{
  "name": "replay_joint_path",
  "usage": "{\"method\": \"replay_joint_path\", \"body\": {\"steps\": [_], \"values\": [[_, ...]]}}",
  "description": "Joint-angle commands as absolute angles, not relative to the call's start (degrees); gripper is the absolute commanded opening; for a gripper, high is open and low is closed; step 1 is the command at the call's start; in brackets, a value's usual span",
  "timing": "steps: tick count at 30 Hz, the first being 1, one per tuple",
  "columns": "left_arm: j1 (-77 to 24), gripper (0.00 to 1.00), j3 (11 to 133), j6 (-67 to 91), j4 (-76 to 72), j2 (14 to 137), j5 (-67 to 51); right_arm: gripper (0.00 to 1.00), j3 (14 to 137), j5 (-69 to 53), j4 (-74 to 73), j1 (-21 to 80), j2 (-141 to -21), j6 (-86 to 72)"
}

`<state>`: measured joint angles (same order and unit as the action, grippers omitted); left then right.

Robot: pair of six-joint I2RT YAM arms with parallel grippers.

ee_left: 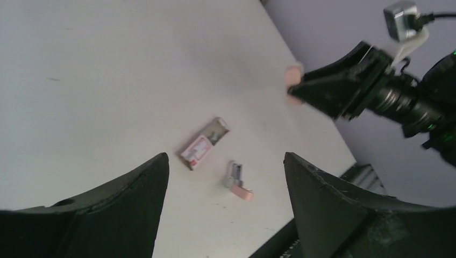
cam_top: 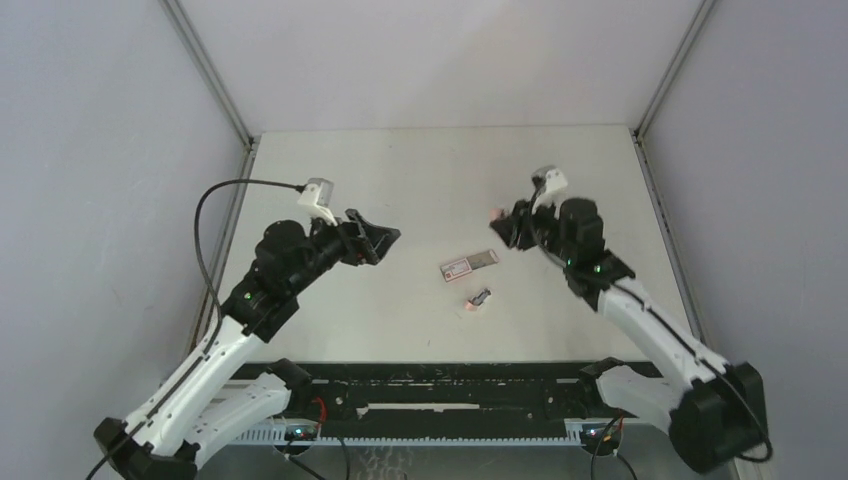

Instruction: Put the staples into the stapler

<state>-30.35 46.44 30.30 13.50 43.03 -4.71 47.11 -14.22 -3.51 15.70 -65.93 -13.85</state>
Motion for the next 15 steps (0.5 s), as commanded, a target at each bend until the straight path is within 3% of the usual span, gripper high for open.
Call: {"method": "replay_joint_path", "body": {"steps": [1,7,15], "values": [[-35.0,0.82,46.3,36.1,2.6,46.8,-10.6,0.00,34.2,-13.3,12.8,26.1,-52.1,-11.2],[-40.8,0.82,46.2,38.2,-2.9,52.8,-12.7,0.00,26.4,-6.1,17.6,37.6,-43.0,-12.2],[-47.1,0.82,49.5,38.2,-5.1,60.4,-12.5,0.00,22.2,0.2,22.1,48.4,-40.6,-9.4]]}}
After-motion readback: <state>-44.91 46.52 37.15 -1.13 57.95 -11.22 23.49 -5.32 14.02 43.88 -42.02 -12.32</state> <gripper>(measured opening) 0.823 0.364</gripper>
